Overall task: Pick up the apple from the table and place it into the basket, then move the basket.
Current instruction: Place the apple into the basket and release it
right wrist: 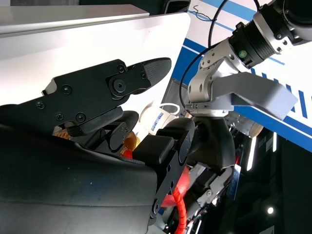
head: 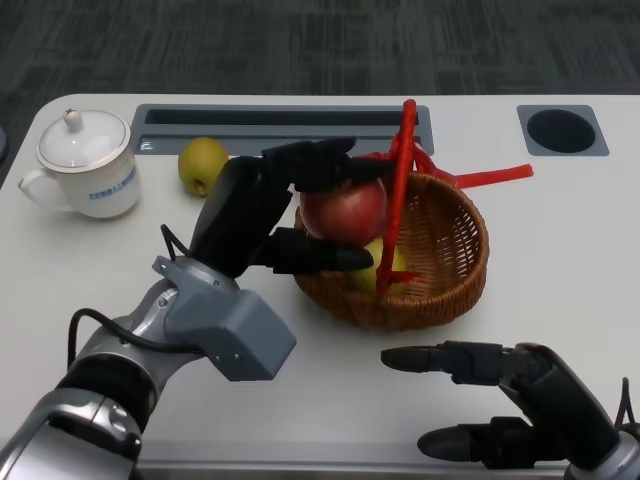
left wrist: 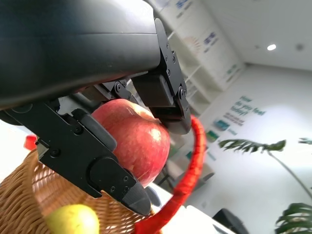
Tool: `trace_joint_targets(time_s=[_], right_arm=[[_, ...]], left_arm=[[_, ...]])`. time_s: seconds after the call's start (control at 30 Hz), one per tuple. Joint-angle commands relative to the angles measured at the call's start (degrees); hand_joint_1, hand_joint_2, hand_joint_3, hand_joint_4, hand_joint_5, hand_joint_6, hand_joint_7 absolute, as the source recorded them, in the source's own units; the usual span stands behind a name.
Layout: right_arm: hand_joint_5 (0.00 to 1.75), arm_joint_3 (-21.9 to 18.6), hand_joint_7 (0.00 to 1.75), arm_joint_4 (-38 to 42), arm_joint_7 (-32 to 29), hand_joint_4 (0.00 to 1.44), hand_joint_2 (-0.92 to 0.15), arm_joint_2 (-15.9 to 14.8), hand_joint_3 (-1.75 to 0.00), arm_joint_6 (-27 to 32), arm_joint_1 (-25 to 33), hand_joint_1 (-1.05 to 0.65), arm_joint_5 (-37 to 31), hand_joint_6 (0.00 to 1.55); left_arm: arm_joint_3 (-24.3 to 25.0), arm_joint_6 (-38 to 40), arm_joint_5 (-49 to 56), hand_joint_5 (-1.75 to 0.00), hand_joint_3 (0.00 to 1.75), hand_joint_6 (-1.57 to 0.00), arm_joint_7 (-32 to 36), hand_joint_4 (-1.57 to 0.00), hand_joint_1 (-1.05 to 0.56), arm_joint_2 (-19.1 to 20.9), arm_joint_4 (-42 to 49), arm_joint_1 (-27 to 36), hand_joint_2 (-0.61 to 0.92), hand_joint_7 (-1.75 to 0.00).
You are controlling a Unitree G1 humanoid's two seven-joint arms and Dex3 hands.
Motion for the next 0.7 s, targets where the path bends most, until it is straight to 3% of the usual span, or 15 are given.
trace_joint_targets(time_s=[0.03,0.13,0.2,0.33,0.43,0.57,0.7], right_arm=[[0.00,-0.46,0.00,-1.32,-0.92,0.81,-0.86,-0.68,0.00,-0.21,1.15,-0.48,0.08,0.75],[0.00,-0.50,0.00,-2.16,-1.23,0.81,-0.86,-0.85,0.00,-0.01,1.81,-0.48,-0.02,0.74],[0.00,-0.43,0.00,-2.72,-1.30,0.81,-0.86,-1.03,0.00,0.23,2.15,-0.48,0.05,0.74],[0.00,-0.36,0.00,-3.48,-1.32,0.81,-0.86,-1.36,0.00,0.59,2.43,-0.48,0.21,0.74],[0.00,-0.49,0.00,-3.84,-1.41,0.81,-0.86,-1.69,0.00,0.27,2.20,-0.47,0.18,0.74],[0.00,-1.34,0.00,-3.95,-1.62,0.79,-0.87,-2.94,0.00,-1.07,1.03,-0.47,-0.05,0.73],[0.00,-2.66,0.00,-5.12,-1.58,0.76,-0.86,-4.97,0.00,-1.55,-0.23,-0.46,0.79,0.71]], left_arm=[[1.34,1.69,-2.22,-0.01,0.01,-1.11,-2.34,-1.23,-0.08,-0.75,1.92,-2.16,0.80,0.00],[1.75,2.61,-2.81,0.00,0.01,-1.05,-3.88,-1.16,-0.11,-1.13,2.99,-2.39,0.80,0.00],[1.52,3.26,-2.51,0.00,0.00,-0.88,-5.01,-0.94,-0.21,-0.77,3.17,-2.35,0.79,0.00],[0.04,5.55,-0.45,0.00,0.00,-0.39,-7.02,-0.33,-0.53,1.13,2.07,-2.08,0.77,0.00],[-0.62,5.43,-0.22,0.00,0.01,-0.20,-8.88,-0.09,-0.70,2.43,1.07,-1.91,0.77,0.00],[-0.74,4.90,-0.57,0.00,0.01,-0.12,-10.84,-0.01,-0.81,3.70,-0.60,-1.42,0.78,0.00],[0.16,2.86,-2.43,-0.01,0.00,-0.14,-12.57,-0.02,-0.80,4.42,-2.13,-0.21,0.76,-0.01]])
